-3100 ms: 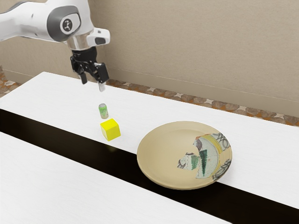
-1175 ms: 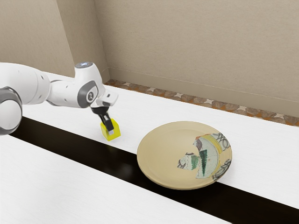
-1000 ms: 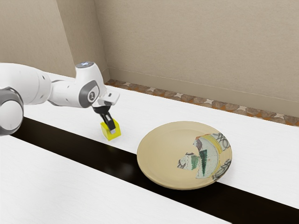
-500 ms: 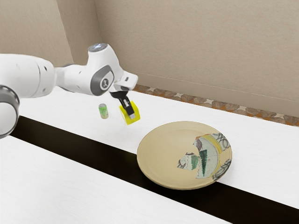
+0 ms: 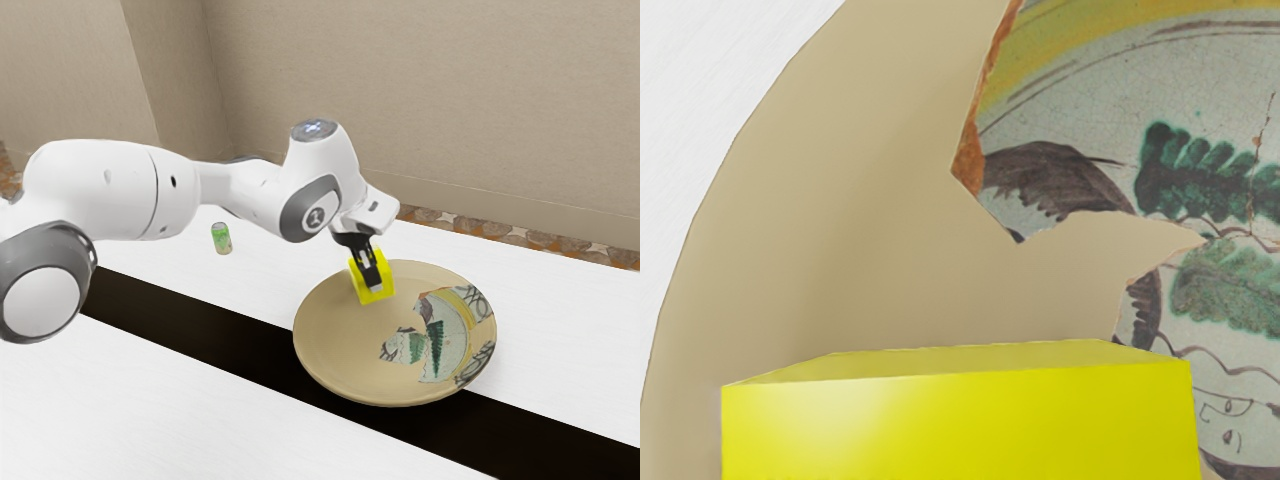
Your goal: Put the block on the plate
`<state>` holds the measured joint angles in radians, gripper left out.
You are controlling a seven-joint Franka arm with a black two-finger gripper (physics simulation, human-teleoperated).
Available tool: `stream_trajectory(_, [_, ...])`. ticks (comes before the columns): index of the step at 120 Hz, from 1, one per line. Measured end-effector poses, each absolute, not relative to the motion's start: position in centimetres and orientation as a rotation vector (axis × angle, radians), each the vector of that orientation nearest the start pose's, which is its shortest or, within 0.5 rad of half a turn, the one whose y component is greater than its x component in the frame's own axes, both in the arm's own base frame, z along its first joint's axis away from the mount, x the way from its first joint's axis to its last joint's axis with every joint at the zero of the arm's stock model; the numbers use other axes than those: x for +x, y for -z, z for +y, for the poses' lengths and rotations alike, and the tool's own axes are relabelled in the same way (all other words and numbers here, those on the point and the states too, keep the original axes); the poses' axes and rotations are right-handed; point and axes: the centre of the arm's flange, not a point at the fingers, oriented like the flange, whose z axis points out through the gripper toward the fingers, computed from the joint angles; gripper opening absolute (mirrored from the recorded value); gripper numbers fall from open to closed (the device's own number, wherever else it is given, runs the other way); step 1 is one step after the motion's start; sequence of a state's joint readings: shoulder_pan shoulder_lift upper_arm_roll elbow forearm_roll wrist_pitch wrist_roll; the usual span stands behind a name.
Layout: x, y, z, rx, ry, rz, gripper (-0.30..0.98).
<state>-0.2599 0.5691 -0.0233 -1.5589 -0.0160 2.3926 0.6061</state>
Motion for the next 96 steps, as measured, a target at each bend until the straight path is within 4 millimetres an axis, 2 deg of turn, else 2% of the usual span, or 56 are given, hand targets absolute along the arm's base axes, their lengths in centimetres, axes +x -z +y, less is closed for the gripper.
stream_trajectory(17, [69.1, -33.2, -21.2, -2.836, 0.398, 1.291, 0.38])
stream_trajectory(37, [69.0, -33.3, -21.5, -2.863, 0.396, 1.262, 0.54])
stream_trajectory(45, [68.9, -35.1, -21.2, -2.863, 0.431, 1.244, 0.58])
stream_trajectory(55, [68.5, -38.9, -20.4, -2.861, 0.477, 1.216, 0.62])
stream_trajectory(61, [67.5, -41.3, -19.3, -2.864, 0.477, 1.189, 0.63])
stream_trajectory(75, [64.6, -46.6, -15.1, -2.898, 0.423, 1.075, 0.65])
stream_trajectory(96, [61.8, -52.2, -6.4, -2.996, 0.309, 0.817, 0.67])
